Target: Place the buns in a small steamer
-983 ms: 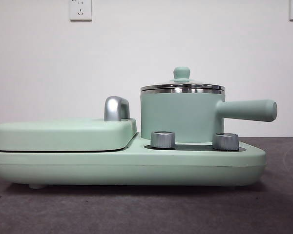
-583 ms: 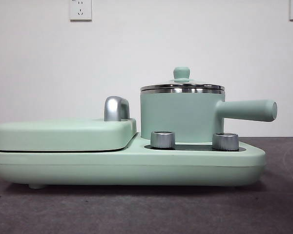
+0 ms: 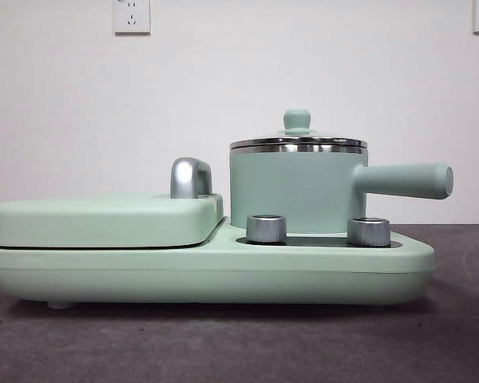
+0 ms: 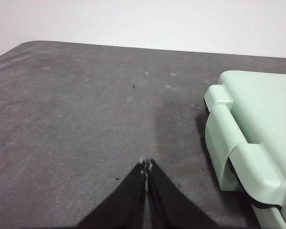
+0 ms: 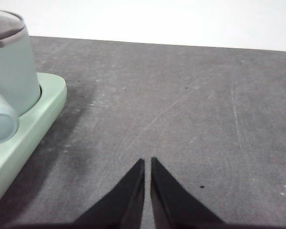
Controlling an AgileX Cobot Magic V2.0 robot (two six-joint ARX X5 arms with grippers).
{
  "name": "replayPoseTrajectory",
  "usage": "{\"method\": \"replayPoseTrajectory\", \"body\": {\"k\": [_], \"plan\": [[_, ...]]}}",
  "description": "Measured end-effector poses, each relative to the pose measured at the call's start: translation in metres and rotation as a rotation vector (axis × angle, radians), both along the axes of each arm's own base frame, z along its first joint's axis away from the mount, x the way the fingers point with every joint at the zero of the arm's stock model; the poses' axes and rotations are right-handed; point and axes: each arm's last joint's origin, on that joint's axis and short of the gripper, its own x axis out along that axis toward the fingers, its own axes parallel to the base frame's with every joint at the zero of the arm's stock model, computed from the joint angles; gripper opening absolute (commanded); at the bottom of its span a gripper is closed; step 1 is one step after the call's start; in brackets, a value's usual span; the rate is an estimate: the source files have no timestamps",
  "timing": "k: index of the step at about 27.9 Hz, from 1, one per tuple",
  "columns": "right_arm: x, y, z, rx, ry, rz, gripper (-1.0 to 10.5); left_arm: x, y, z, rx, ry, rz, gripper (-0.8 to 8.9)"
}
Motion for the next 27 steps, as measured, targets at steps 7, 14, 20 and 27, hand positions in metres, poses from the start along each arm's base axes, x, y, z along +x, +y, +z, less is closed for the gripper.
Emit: {"method": "replayPoseTrajectory", "body": {"k": [7,14,20,27], "plan": [[0.0002,-0.0002,0.0,-0.004,-0.006,-0.002,0.2,0.0,0.0,0.0,0.0,0.0,0.0,0.07],[0.0004,-0.0002,-0.0002,-0.01,-0.01,-0.001,0.2,0.0,0.0,0.0,0.0,0.0,0.0,0.07],[0.0004,-0.0002,-0.0002,-0.01,-0.01,-0.001,0.2,0.0,0.0,0.0,0.0,0.0,0.0,0.07],[0.0004,-0.0002,-0.0002,-0.01,-0.01,-0.001,0.2,0.0,0.0,0.0,0.0,0.0,0.0,0.07]]}}
